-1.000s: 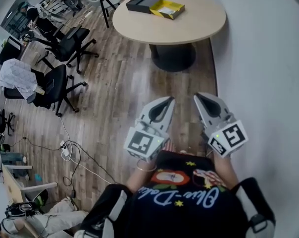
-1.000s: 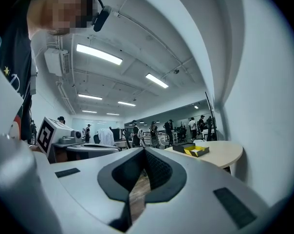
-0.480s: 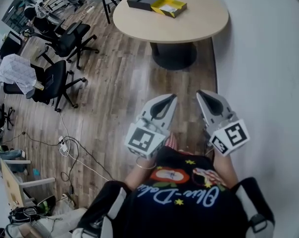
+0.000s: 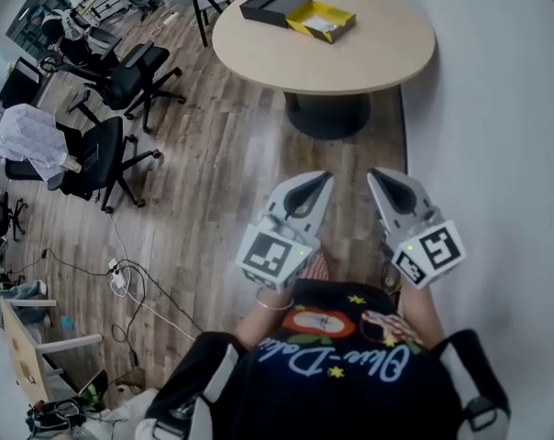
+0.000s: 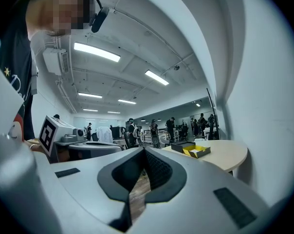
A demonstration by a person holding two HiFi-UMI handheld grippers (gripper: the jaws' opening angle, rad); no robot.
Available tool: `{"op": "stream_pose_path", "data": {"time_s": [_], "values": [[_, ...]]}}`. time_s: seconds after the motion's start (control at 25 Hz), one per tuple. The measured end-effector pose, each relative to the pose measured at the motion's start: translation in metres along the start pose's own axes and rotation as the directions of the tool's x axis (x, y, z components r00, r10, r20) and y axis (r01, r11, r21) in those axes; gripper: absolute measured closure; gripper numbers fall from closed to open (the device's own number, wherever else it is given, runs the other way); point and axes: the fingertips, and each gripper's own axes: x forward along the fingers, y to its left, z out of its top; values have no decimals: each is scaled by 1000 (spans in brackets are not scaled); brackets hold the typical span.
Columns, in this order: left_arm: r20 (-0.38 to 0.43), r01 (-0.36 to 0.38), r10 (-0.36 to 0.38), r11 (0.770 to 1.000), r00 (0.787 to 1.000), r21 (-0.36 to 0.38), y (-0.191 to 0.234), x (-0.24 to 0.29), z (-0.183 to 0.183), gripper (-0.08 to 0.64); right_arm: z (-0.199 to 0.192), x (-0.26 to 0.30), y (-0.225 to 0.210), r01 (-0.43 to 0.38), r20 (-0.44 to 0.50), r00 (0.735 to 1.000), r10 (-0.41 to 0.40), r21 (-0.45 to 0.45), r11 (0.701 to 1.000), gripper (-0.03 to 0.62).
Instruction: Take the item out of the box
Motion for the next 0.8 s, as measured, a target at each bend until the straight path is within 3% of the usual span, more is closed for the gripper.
{"op": "stream_pose_path", "data": {"time_s": [0.8], "values": [[0, 138, -138, 990, 990, -37, 105, 99, 13, 575, 6, 100, -84, 136, -59, 989, -135, 4, 991, 595]]}}
